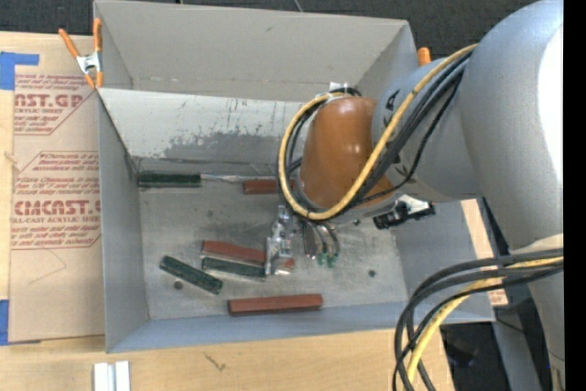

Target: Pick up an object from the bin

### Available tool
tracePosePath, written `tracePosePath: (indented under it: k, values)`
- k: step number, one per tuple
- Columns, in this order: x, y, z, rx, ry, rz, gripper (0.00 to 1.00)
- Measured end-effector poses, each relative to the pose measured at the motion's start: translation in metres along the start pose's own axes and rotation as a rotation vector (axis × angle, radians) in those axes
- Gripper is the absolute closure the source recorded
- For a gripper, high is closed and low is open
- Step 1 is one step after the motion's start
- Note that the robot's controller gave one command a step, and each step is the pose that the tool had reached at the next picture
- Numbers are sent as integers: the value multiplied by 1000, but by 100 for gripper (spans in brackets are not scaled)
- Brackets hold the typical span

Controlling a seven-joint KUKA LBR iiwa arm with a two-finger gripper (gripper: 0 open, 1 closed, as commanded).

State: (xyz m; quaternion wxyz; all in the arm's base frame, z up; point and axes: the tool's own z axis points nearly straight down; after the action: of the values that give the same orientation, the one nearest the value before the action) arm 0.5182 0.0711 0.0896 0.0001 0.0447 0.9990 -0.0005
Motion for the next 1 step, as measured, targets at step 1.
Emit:
tracePosePath:
  k: [1]
  values:
    - [0,2,-18,-1,0,-9,100]
